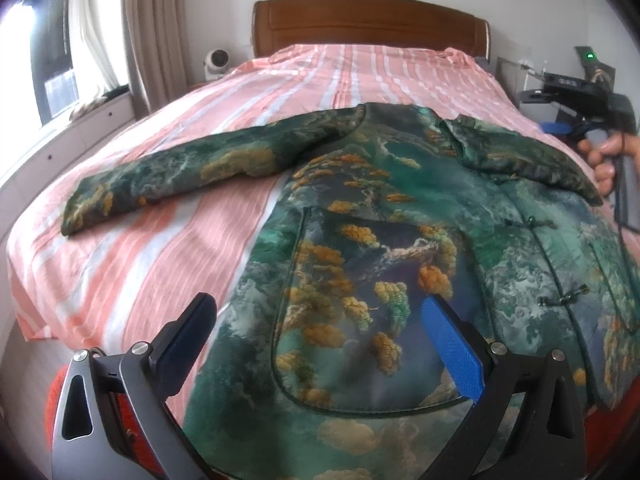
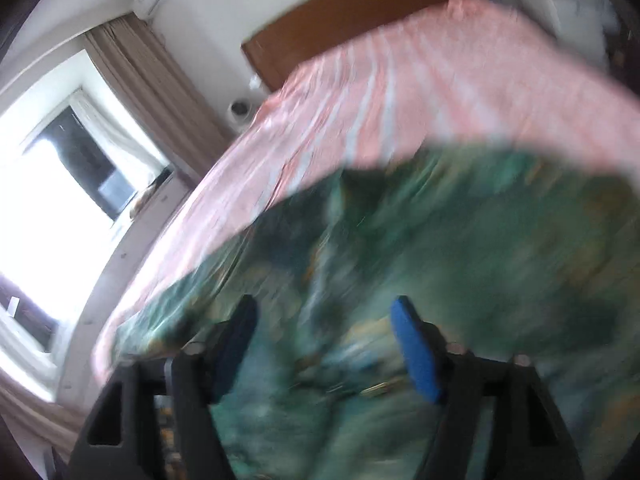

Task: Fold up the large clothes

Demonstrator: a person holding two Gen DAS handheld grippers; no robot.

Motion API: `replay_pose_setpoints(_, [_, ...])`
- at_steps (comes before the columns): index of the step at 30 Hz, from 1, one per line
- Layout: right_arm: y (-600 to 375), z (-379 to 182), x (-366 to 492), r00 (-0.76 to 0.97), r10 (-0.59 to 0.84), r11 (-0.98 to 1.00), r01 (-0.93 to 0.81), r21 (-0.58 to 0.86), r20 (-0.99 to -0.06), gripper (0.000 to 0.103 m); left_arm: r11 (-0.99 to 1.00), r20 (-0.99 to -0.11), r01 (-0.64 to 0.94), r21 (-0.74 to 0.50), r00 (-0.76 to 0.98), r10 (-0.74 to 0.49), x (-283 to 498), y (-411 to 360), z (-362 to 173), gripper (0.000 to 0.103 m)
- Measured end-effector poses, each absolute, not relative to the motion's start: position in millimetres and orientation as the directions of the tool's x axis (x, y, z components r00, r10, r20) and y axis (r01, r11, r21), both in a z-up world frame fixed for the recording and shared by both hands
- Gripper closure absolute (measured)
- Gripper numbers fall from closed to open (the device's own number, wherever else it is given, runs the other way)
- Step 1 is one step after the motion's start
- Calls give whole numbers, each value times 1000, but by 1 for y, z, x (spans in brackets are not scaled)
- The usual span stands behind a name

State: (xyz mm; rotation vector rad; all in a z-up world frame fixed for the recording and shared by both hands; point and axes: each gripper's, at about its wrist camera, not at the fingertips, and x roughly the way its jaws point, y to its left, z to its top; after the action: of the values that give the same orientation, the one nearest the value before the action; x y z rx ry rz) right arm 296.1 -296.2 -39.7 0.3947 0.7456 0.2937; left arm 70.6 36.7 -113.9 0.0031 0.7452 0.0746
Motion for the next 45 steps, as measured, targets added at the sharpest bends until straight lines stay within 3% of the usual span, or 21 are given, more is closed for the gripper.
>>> replay_pose_setpoints(3, [-331, -31, 306, 730, 209, 956, -13, 292, -651, 26, 997, -680, -61, 39, 730, 72, 71, 35, -116, 1])
replay_pose_setpoints(8, [-360, -117, 338, 528, 158, 962, 108, 250, -834, 27, 995, -676, -61, 77, 730, 97, 69, 31, -118, 1])
replay_pose_setpoints(11, [-347, -107, 316, 617, 75, 980, 100, 172, -784, 28, 995, -666, -62, 74, 740, 95, 65, 32, -116, 1])
replay_pose_setpoints(15, [-330, -63, 269, 705, 137, 966, 60, 252, -696, 27, 997, -655, -48, 62, 752, 77, 62, 31, -111, 1])
replay_pose_setpoints(18, [-306, -44, 222, 728, 121, 983, 5, 181, -675, 25, 998, -644, -40, 54, 762, 66, 60, 31, -106, 1])
replay_pose_setpoints(22, [-268, -47, 157, 731, 93, 993, -17, 118, -676, 7, 998, -637, -42, 42, 768, 59, 56, 33, -102, 1])
replay_pose_setpoints(26, [-264, -71, 98, 703, 118, 987, -7, 159, -702, 7, 998, -636, -56, 43, 768, 70, 56, 30, -101, 1])
replay_pose_setpoints(30, [-264, -77, 37, 722, 37, 995, 36, 91, -691, 7, 997, -642, -63, 39, 763, 74, 57, 25, -103, 1])
replay_pose_setpoints(35, [-266, -72, 2, 797, -82, 996, 79, -32, -599, 7, 997, -648, -66, 43, 758, 78, 53, 19, -102, 1])
replay_pose_setpoints(45, [-277, -76, -5, 851, -143, 990, 134, -55, -505, 7, 996, -622, -62, 68, 777, 92, 46, 10, -97, 1])
